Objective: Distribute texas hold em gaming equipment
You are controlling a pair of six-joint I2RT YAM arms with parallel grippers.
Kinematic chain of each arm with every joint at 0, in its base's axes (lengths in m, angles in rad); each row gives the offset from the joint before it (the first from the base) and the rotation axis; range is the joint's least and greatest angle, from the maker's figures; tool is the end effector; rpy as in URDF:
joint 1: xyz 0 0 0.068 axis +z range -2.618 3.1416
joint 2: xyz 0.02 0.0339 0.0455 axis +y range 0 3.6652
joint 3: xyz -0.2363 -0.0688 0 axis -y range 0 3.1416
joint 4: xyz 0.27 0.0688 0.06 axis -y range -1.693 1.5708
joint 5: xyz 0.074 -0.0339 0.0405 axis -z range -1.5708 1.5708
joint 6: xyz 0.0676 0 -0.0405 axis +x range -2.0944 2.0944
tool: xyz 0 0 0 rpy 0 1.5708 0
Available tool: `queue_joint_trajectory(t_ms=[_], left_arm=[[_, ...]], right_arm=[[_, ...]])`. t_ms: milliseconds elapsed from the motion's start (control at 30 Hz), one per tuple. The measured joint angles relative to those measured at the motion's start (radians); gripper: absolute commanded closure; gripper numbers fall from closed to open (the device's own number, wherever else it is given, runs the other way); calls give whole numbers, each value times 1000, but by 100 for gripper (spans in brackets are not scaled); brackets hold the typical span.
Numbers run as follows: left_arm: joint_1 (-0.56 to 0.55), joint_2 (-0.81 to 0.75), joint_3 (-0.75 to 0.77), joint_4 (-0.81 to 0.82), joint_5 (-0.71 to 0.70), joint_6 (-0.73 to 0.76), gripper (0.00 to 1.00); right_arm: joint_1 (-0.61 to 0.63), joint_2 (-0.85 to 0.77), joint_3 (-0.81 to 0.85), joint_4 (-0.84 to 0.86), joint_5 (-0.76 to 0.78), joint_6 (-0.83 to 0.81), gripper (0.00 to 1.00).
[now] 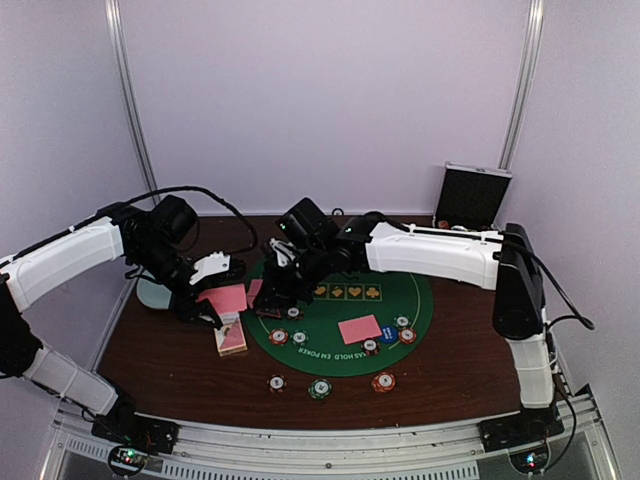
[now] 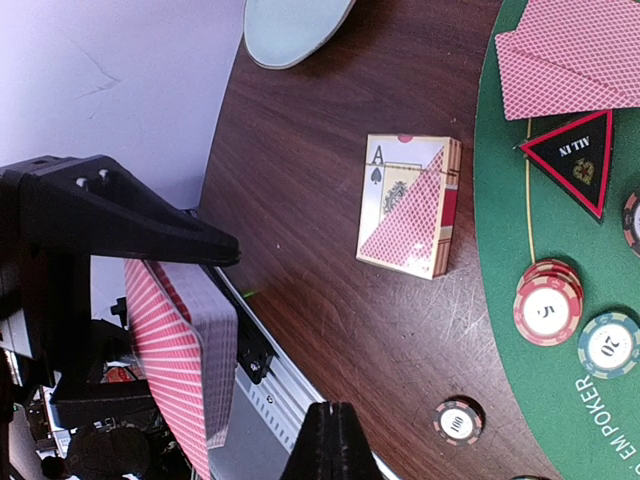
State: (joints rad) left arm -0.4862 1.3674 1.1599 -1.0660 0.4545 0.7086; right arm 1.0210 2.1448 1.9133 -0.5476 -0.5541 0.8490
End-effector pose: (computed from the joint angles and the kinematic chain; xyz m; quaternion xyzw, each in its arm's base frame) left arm 0.2410 -0.1610 0.2192 0.5696 0.7779 -0.2054 0.1681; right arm 0.2406 0.4606 0.2160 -0.1813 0.8751 0.4483 0.0172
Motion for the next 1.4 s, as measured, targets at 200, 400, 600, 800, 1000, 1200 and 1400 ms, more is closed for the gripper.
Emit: queue_joint_trajectory(t_ms=[200,400,600,800,1000,1200,1400], left_arm=[[0,0,0,0,2,0,100],[0,0,0,-1,5,0,100],[0,0,0,-2,6,0,100],[0,0,0,-1,7,0,100],[0,0,0,0,13,0,100],[0,0,0,0,19,-2,100],[0,0,2,0,22,-8,100]], right_arm=[[12,10,43,-3,-18,14,100],[25,34,99,2,-33,16,95],[25,36,95,2,-37,20,87],[4,6,-26,7,-31,11,80],[-47,-77,-141,3,-21,13,65],[-77,-212,-305,218,-51,101,37],[-62,-201,-380,460,-114,226,30]])
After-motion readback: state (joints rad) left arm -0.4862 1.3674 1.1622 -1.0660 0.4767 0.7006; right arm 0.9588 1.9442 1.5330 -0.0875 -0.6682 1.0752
